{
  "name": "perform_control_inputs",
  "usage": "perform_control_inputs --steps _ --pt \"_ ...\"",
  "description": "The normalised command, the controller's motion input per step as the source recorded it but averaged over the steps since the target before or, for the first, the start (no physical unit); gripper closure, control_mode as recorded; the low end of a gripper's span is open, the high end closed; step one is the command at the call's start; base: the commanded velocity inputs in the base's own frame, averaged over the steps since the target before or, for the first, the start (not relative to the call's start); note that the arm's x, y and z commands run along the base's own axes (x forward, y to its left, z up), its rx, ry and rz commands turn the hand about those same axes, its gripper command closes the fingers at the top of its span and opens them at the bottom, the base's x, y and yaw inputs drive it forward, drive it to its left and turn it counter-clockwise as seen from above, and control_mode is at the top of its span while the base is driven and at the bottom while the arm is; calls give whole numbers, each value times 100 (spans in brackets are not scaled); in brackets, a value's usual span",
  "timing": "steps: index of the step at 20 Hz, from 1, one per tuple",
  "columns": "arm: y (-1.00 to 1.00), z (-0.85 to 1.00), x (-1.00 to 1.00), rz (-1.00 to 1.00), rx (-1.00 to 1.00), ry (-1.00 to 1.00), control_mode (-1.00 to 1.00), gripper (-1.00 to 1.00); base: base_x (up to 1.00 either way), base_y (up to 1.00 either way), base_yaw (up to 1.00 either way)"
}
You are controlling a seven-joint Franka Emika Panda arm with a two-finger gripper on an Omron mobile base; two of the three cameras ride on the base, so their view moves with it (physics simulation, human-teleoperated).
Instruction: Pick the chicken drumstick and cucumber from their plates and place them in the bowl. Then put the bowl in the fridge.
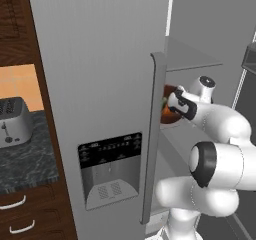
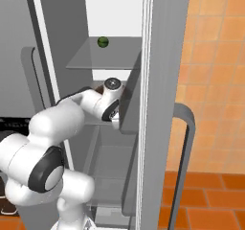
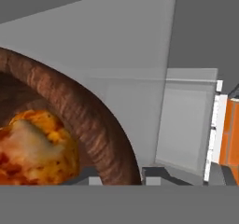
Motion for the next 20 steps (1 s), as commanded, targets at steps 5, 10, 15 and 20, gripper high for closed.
perform_control_inputs --steps 5,10,15,20 --pt "0 -3 11 0 0 -5 -100 -100 0 0 0" --pt "0 29 -32 0 0 -16 -100 -100 0 0 0" --pt "31 49 -55 0 -8 -18 -100 -100 0 0 0" --pt "5 56 -87 0 -3 -3 -100 -100 0 0 0"
